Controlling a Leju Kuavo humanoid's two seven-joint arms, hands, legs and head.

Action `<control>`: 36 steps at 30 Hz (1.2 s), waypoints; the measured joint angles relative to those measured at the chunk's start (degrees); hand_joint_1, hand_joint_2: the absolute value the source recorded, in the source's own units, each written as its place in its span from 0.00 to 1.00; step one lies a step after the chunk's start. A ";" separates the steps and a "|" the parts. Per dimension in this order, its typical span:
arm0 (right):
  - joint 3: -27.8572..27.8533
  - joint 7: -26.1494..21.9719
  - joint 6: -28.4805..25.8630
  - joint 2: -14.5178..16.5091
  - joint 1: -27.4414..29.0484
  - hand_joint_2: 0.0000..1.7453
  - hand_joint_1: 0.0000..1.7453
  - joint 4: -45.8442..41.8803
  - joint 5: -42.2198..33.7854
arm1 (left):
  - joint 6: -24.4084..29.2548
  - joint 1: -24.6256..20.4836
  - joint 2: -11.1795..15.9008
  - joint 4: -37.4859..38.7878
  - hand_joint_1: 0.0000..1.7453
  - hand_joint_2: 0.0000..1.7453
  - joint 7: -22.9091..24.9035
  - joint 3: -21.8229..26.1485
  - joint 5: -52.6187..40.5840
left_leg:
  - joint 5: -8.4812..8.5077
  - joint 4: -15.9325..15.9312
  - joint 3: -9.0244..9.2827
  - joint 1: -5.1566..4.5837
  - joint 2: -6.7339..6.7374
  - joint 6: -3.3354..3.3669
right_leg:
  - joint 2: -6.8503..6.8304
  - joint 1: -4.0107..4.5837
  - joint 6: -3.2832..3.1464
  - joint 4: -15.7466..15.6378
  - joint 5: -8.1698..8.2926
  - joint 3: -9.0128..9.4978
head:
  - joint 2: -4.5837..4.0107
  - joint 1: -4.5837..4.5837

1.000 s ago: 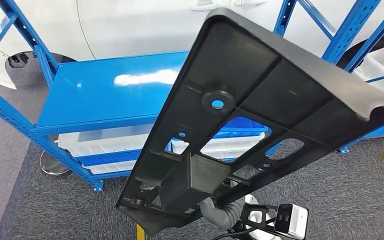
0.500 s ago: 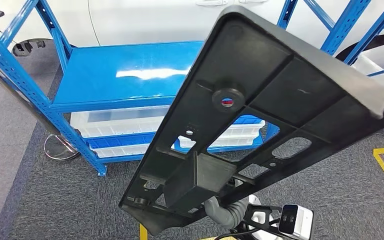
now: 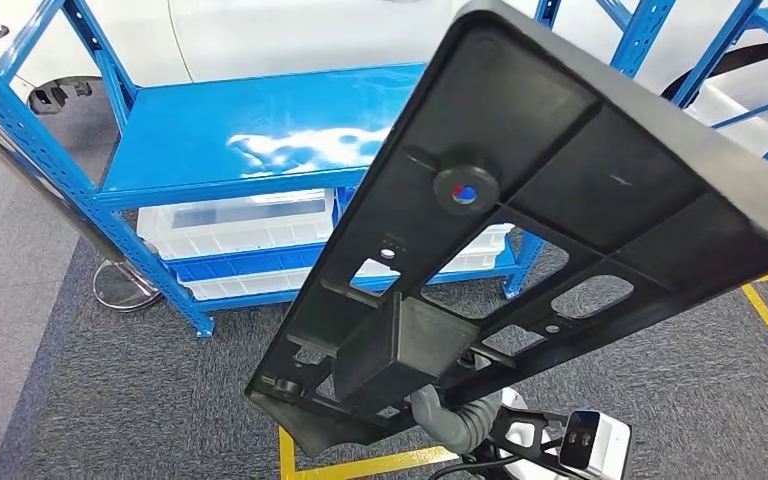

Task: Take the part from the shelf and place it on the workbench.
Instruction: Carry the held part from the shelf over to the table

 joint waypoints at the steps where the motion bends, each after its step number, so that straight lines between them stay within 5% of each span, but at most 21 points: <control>1: -0.07 -0.01 -0.04 -0.04 0.10 1.00 1.00 -0.08 -0.02 | 0.00 0.03 -0.01 0.00 0.00 1.00 -0.01 -0.11 0.06 | 0.00 1.17 0.05 0.05 0.00 -0.13 | 0.01 0.01 0.04 0.23 0.09 -0.32 | 0.00 -0.01; 2: -0.15 -0.01 -0.07 -0.07 0.22 1.00 1.00 -0.24 -0.02 | 0.01 0.05 -0.01 0.00 0.00 1.00 -0.01 -0.20 0.12 | 1.06 -0.10 1.22 0.13 0.00 -0.19 | 0.03 -0.01 0.11 0.51 0.09 -0.57 | 0.00 -0.02; 4: -0.31 -0.01 -0.05 -0.11 0.37 1.00 1.00 -0.71 -0.03 | 0.04 0.05 0.02 0.00 0.00 1.00 -0.02 -0.31 0.19 | 4.19 -7.59 5.81 0.32 0.00 -0.14 | 0.07 -0.03 0.43 1.09 -0.12 -0.91 | 0.00 -0.01; 6: -0.40 -0.01 -0.04 -0.13 0.39 1.00 1.00 -1.13 -0.04 | 0.11 0.03 0.03 0.00 0.00 1.00 -0.04 -0.38 0.22 | 5.49 -13.47 9.03 0.16 -0.08 0.27 | 0.08 0.08 0.99 1.63 -0.25 -1.37 | -0.01 0.02; 11: -0.67 -0.02 -0.03 -0.24 0.37 1.00 1.00 -1.82 0.04 | 0.28 -0.07 -0.01 0.00 0.00 1.00 -0.05 -0.43 0.37 | 5.37 -15.55 9.33 0.28 -0.10 2.00 | 0.22 0.19 2.52 3.61 -1.39 -2.83 | 0.00 0.18; 14: -1.04 -0.02 0.01 -0.44 0.31 1.00 1.00 -2.31 0.26 | 0.43 -0.11 -0.01 0.00 0.00 1.00 -0.07 -0.44 0.72 | 5.65 -15.72 9.06 0.25 -0.03 2.78 | 0.42 -0.05 3.05 13.60 -6.30 -7.69 | 0.00 0.37; 16: -1.62 -0.02 0.04 -0.69 0.37 1.00 1.00 -2.40 0.21 | 0.43 -0.11 0.01 0.00 0.00 1.00 -0.08 -0.45 0.95 | 5.72 -15.58 8.87 0.15 0.21 2.92 | 0.42 -0.15 3.16 18.45 -7.16 -10.19 | 0.00 0.38; 17: -2.10 -0.02 0.11 -0.82 0.42 1.00 1.00 -2.54 0.03 | 0.40 -0.09 0.01 0.00 0.00 1.00 -0.08 -0.48 1.01 | 5.72 -15.48 8.84 0.12 0.38 2.94 | 0.39 -0.18 3.12 17.74 -5.96 -9.94 | 0.00 0.38; 20: -3.84 -0.02 0.46 -1.00 0.60 1.00 1.00 -3.70 -0.36 | 0.32 -0.05 0.03 0.00 0.00 1.00 -0.10 -0.65 1.02 | 5.60 -15.11 8.85 -0.06 0.98 2.72 | -1.32 0.08 2.56 6.81 -0.38 -4.96 | 0.00 0.40; 22: -4.79 -0.02 0.44 -1.01 0.65 1.00 1.00 -4.74 0.00 | 0.40 0.02 0.25 0.00 0.00 1.00 -0.11 -0.92 1.01 | 5.57 -14.94 8.76 -0.34 1.62 2.22 | -2.25 0.47 1.98 2.96 0.68 -3.51 | 0.00 0.34; 26: -5.48 -0.01 -2.29 -1.01 0.69 1.00 1.00 -6.19 1.47 | 1.24 -0.17 1.10 0.00 0.00 1.00 0.22 -1.73 1.15 | 4.57 -13.91 8.32 -0.29 2.43 1.03 | -0.45 0.36 0.64 2.32 1.54 -3.98 | 0.00 0.26; 29: -5.31 -0.01 -6.35 -1.11 0.48 1.00 1.00 -6.72 2.72 | 3.79 -0.39 1.75 0.00 0.00 1.00 0.06 -1.93 1.82 | -1.19 -4.62 4.72 -0.11 0.58 0.44 | 0.74 0.12 -0.04 2.11 2.14 -4.30 | -0.01 0.15; 31: -4.75 -0.01 -9.52 -1.53 0.37 1.00 1.00 -7.12 3.86 | 6.04 -0.39 1.91 0.00 0.00 1.00 -0.39 -1.97 2.13 | -3.29 1.22 2.57 -0.09 0.17 0.29 | 1.81 0.16 -0.05 2.25 2.33 -4.59 | -0.01 0.17; 33: -3.84 0.00 -12.57 -2.21 -0.23 1.00 1.00 -7.65 4.62 | 7.78 -0.44 1.91 0.00 0.00 1.00 -0.81 -2.15 2.13 | -1.04 -1.27 4.22 -0.08 -0.18 0.45 | 3.05 0.15 0.10 2.49 2.47 -4.78 | 0.00 0.17; 36: -2.39 -0.01 -16.27 -3.36 -2.41 1.00 1.00 -8.08 5.16 | 7.96 -0.64 1.96 0.00 0.00 1.00 -1.46 -2.92 1.96 | 3.47 -12.36 9.74 0.05 -3.59 1.04 | 4.81 0.21 0.64 3.08 2.65 -5.27 | 0.00 0.18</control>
